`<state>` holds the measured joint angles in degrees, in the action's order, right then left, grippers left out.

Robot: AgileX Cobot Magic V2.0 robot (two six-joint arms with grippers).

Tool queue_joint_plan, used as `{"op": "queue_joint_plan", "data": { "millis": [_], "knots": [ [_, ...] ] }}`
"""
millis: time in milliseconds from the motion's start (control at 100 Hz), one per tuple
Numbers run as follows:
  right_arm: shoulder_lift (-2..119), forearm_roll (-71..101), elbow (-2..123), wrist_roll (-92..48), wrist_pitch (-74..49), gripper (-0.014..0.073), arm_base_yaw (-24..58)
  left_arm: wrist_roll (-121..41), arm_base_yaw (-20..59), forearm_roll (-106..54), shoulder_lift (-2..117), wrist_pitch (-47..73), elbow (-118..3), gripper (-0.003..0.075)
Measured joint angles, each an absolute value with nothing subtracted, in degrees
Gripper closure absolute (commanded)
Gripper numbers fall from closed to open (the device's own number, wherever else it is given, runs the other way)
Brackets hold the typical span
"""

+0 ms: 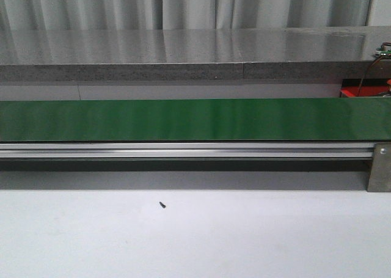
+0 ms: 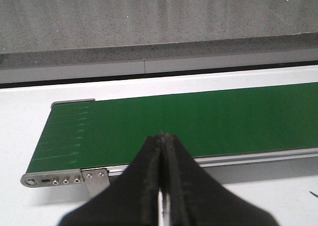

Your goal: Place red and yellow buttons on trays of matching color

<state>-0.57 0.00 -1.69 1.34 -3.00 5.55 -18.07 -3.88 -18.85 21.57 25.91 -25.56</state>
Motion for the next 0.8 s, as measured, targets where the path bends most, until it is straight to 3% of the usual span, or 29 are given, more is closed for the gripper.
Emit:
{"op": "queue_joint_plan", "data": {
  "millis": [800],
  "knots": [
    [-0.6, 0.0, -1.7, 1.3, -3.0, 0.0662, 5.5, -18.1, -3.9, -17.0, 17.7, 25.7, -20.9, 0.0740]
  ]
}}
